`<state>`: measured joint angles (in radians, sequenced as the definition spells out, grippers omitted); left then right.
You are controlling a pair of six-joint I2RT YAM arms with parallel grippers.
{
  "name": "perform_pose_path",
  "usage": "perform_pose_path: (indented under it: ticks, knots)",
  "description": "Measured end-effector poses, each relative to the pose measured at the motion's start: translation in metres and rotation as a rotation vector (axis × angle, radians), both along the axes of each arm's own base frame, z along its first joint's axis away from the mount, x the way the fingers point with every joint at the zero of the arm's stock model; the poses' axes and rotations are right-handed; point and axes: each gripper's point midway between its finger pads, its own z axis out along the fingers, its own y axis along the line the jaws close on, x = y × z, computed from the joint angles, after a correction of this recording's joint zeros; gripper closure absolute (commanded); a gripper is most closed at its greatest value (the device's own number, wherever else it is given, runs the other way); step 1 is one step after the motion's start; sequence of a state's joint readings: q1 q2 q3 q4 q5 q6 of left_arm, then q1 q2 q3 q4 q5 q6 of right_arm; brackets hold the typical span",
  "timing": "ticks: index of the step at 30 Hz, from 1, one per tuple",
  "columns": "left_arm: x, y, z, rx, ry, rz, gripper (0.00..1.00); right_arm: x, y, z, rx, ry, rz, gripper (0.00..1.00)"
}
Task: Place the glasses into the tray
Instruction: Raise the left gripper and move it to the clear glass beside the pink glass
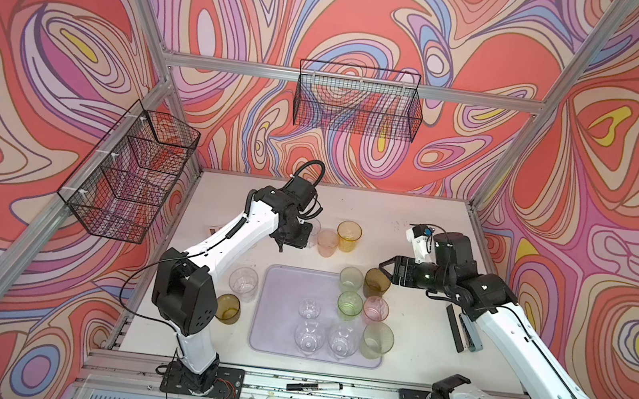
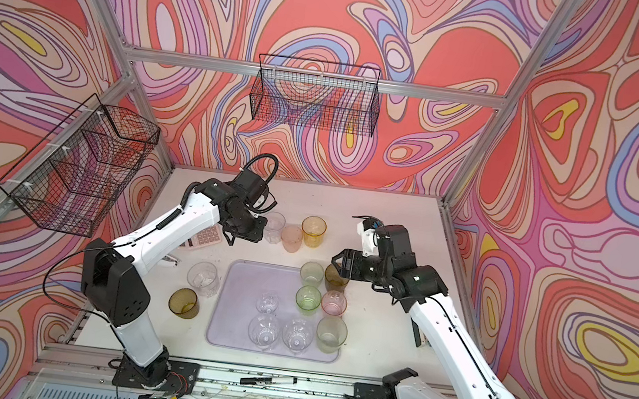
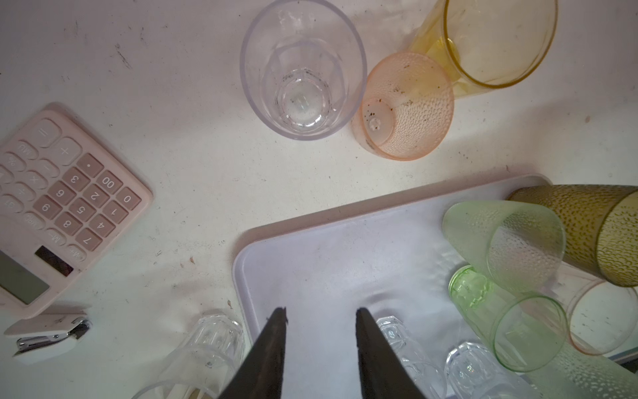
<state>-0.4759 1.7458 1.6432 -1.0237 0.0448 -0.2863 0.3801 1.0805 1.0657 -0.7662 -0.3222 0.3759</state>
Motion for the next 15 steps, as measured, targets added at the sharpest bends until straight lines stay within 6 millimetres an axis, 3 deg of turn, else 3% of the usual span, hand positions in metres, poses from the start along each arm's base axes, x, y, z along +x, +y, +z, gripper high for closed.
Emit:
perform_pose_path:
  ticks: [7, 15]
  knots:
    - [0.021, 0.011, -0.003, -0.015, 0.002, 0.045, 0.62, -0.002, 0.000, -0.001, -0.002, 0.009, 0.001, 0.30]
    - [0.044, 0.003, -0.006, -0.041, -0.022, 0.070, 0.62, -0.002, 0.000, -0.001, 0.002, 0.011, 0.006, 0.30]
